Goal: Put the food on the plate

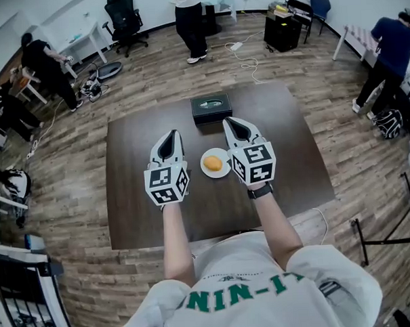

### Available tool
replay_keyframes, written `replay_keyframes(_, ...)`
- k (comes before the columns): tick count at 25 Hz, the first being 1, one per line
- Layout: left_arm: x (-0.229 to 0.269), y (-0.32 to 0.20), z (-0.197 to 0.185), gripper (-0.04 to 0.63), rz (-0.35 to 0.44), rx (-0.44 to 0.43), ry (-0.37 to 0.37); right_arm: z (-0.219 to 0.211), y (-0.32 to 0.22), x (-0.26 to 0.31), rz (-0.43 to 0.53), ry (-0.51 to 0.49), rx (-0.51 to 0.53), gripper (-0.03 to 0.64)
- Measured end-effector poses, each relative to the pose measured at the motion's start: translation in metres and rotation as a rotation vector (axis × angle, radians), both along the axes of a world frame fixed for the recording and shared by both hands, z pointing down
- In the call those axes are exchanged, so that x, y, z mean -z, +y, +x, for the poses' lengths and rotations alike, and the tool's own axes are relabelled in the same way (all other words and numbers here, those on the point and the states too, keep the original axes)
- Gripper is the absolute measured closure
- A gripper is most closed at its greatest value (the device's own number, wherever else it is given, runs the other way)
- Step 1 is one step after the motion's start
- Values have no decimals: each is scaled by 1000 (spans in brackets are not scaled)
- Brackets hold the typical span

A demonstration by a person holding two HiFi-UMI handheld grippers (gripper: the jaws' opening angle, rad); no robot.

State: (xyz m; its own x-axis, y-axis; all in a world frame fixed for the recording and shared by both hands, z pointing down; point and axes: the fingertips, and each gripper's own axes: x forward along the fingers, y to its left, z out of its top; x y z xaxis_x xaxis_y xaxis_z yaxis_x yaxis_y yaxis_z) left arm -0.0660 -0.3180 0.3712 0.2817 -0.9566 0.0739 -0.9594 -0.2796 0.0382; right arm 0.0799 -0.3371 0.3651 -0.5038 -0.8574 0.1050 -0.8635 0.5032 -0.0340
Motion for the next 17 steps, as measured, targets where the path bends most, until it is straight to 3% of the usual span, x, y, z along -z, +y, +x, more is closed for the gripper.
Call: replay_keyframes(17,-23,-16,-1,583,-33,31,-4,11,-28,-24,-42,-35,5,601)
